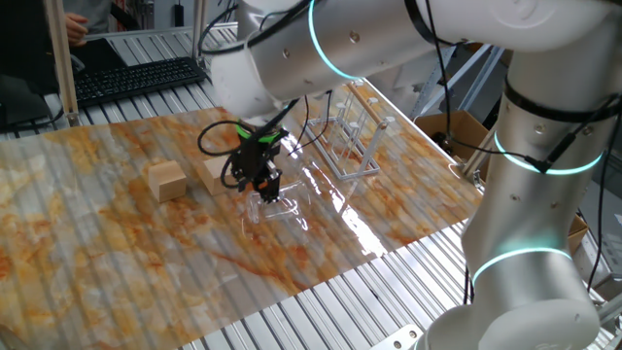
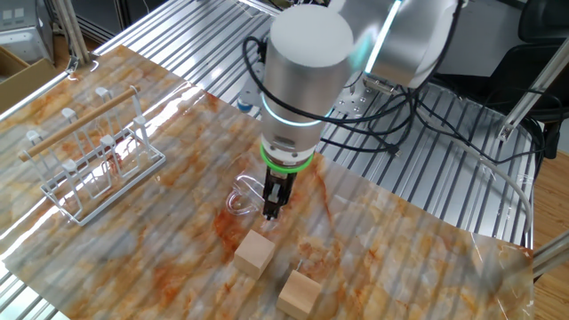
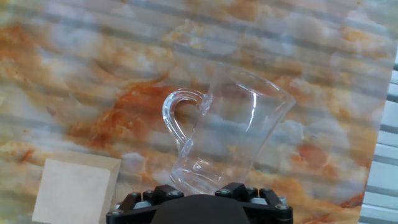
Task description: Put the cup on the cup rack
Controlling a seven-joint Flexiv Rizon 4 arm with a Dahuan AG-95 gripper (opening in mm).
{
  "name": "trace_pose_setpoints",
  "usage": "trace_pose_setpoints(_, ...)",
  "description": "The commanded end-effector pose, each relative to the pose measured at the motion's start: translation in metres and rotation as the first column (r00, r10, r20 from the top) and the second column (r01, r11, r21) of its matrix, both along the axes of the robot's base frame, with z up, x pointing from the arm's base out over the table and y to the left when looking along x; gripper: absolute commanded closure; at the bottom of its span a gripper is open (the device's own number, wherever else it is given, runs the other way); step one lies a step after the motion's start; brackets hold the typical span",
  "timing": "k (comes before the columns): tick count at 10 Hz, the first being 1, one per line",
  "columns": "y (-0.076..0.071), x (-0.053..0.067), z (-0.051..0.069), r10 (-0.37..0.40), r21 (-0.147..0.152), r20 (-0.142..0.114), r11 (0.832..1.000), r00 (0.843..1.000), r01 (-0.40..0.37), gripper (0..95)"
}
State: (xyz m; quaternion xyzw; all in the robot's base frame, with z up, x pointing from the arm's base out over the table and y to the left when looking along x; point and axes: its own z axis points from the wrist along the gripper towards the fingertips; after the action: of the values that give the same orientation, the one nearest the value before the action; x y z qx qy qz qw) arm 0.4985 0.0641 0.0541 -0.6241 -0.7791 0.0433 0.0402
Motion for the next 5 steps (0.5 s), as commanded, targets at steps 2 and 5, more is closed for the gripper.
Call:
trace_pose_setpoints(2, 0.0011, 0.0057, -0.0043, -0.086, -0.037, -0.048, 0.996, 0.995, 0.084, 95.0)
trace_pose_setpoints(5, 0.0011, 0.0057, -0.0043, -0.098, -0.050, -0.059, 0.994, 0.993, 0.095, 95.0)
